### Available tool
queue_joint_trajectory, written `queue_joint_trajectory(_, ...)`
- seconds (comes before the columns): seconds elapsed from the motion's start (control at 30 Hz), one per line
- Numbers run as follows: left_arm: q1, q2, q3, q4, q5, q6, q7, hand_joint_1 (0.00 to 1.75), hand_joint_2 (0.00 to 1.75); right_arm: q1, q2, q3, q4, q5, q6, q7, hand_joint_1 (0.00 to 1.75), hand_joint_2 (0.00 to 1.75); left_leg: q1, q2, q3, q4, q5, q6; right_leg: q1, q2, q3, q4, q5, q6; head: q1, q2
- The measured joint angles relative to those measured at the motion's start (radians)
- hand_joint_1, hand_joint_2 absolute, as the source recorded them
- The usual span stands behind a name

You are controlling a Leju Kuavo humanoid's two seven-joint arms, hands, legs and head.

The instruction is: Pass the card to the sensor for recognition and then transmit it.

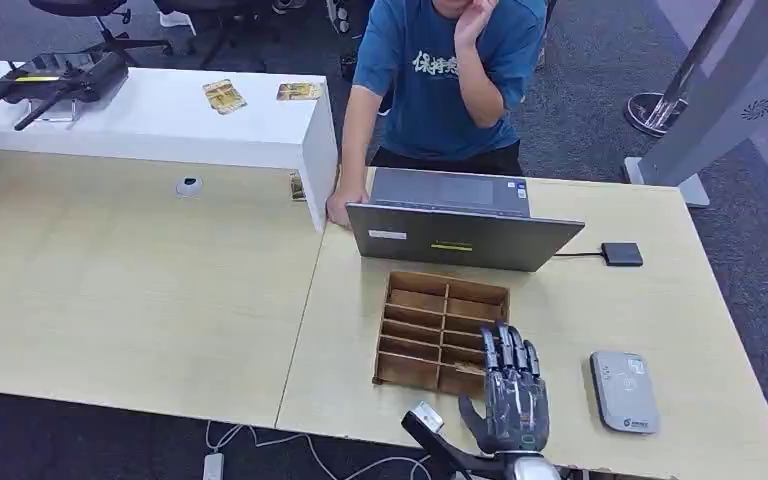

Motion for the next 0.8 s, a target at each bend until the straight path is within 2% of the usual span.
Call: queue_joint_trajectory(0.8, 0.001, -0.005, 0.000, 0.000, 0.015, 0.005, 0.000, 0.00, 0.00, 0.033, -0.011, 0.009, -0.054, -0.035, 0.012, 0.004, 0.00, 1.75, 0.000, 0.000, 0.000, 0.000, 0.000, 0.000, 0.000, 0.000, 0.000, 0.000, 0.000, 0.000, 0.000, 0.000)
